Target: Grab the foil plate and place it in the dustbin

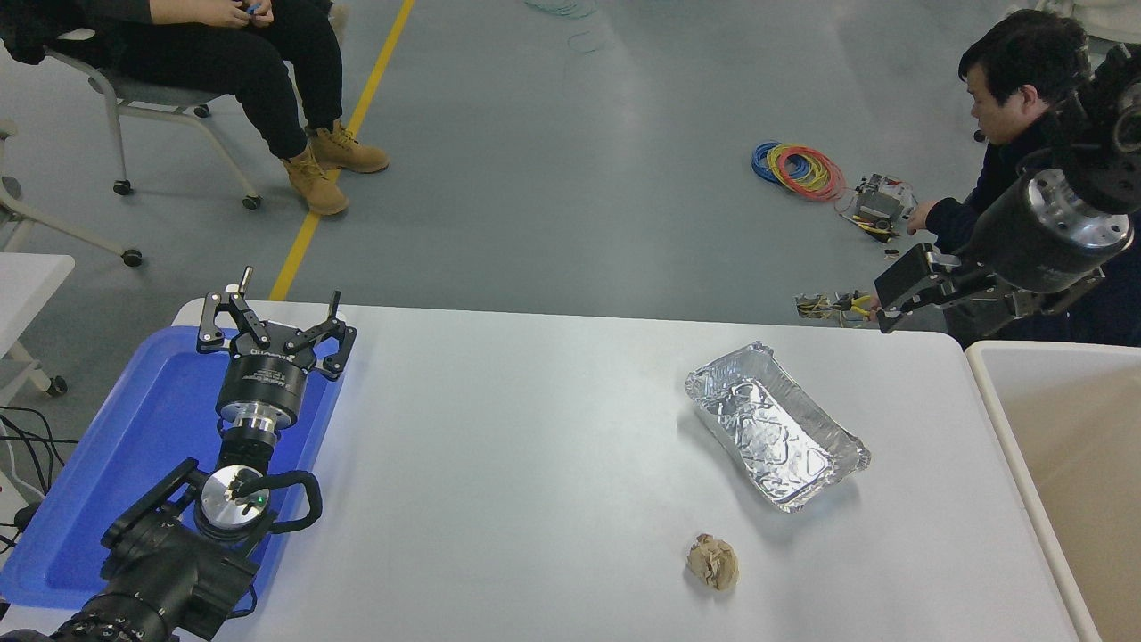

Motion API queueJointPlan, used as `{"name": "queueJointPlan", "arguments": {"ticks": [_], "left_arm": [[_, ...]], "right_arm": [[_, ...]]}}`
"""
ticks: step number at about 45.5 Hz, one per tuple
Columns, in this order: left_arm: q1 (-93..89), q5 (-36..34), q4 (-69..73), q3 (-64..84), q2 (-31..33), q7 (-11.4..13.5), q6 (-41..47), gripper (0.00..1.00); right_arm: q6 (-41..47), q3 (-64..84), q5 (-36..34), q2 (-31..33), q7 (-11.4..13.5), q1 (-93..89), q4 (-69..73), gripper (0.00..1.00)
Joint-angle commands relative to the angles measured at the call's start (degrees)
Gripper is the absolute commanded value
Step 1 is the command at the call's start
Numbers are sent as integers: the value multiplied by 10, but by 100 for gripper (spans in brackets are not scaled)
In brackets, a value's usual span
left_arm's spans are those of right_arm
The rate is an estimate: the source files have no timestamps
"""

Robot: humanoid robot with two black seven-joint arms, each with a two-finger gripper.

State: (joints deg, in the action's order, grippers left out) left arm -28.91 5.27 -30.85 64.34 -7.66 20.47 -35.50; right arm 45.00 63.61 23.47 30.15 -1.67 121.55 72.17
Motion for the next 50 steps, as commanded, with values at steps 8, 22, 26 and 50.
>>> {"name": "queueJointPlan", "arguments": {"ticks": [8, 22, 26, 50], "left_arm": [[0, 0, -1, 0, 0, 0, 0, 100], [0, 0, 0, 0, -1, 0, 0, 100], [0, 0, 0, 0, 0, 0, 0, 100], [0, 0, 0, 0, 0, 0, 0, 100]], "right_arm": [[0, -6, 0, -12, 0, -12, -5, 100], [0, -6, -4, -25, 0, -19, -10, 100], [0, -6, -5, -26, 0, -24, -13, 100], [0, -12, -9, -26, -3, -54, -64, 100]]}}
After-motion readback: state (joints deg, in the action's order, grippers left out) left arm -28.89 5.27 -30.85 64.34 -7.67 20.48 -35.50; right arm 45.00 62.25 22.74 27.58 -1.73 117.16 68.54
